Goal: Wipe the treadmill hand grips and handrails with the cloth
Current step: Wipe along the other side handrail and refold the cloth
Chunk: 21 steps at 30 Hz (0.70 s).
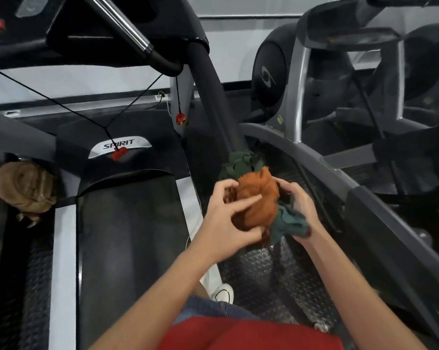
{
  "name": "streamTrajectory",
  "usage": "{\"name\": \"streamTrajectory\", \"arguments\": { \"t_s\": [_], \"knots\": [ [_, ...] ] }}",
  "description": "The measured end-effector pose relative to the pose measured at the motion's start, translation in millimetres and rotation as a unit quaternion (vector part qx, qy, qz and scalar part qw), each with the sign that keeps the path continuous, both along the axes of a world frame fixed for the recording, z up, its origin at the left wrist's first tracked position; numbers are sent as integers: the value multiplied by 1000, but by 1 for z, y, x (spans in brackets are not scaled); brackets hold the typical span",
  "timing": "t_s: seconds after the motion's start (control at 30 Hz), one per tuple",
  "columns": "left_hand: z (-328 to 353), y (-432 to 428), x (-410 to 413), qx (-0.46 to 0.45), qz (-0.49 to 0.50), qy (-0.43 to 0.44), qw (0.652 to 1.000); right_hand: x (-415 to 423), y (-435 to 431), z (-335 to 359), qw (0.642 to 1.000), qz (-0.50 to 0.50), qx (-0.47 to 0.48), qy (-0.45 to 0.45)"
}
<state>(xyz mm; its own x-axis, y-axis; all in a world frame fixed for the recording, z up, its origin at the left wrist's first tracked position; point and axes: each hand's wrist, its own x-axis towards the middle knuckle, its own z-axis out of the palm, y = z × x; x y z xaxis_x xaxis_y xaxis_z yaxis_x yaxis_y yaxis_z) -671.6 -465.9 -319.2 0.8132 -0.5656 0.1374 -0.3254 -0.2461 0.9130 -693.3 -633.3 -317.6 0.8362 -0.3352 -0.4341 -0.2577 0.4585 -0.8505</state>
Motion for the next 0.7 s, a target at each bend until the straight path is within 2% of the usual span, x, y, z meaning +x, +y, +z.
{"name": "streamTrajectory", "arguments": {
  "t_s": [0.17, 0.3, 0.43, 0.6, 0.7],
  "knots": [
    [5, -6, 26, -12, 37, -8, 999, 0, 0, -1, 1000, -6, 27, 9],
    [14, -12, 57, 12, 80, -46, 996, 0, 4, -1, 999, -36, -25, 4],
    [11, -7, 30, 16, 39, -44, 998, 1, 1, -3, 999, -32, 11, 29],
    [1, 0, -7, 45, -32, -71, 996, 7, -6, -7, 992, -33, -99, 69],
    [0, -3, 18, 44, -25, -90, 995, 3, -3, -4, 996, -24, -55, 60]
  ]
}}
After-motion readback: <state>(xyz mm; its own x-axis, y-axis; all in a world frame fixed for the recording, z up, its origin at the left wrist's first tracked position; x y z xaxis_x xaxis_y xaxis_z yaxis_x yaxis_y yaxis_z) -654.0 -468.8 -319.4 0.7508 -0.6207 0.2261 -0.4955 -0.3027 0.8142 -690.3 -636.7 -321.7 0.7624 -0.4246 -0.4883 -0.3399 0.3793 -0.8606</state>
